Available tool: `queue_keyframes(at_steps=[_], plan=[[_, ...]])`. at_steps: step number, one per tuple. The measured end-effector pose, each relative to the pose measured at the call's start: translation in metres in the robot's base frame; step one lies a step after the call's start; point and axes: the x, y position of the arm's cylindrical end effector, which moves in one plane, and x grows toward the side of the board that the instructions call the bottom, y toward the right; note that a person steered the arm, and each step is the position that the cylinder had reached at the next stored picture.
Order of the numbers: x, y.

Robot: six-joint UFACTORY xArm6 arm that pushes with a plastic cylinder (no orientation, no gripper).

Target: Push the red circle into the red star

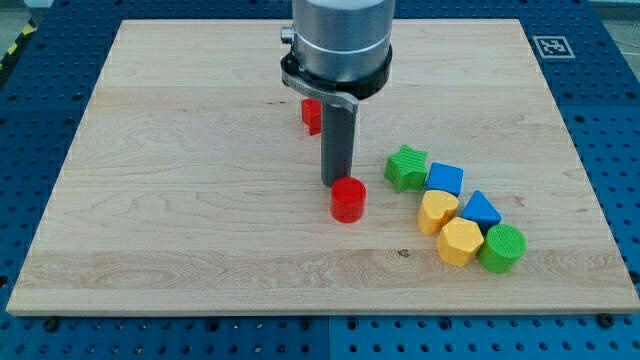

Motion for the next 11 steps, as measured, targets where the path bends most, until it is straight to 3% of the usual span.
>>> queue_keyframes(at_steps=[3, 4, 5, 6, 7, 11], plan=[[0.043, -0.033], [0.096, -0.025], [0.103, 0.03], [0.084, 0.057], [0.063, 0.02], [0.045, 0.013]])
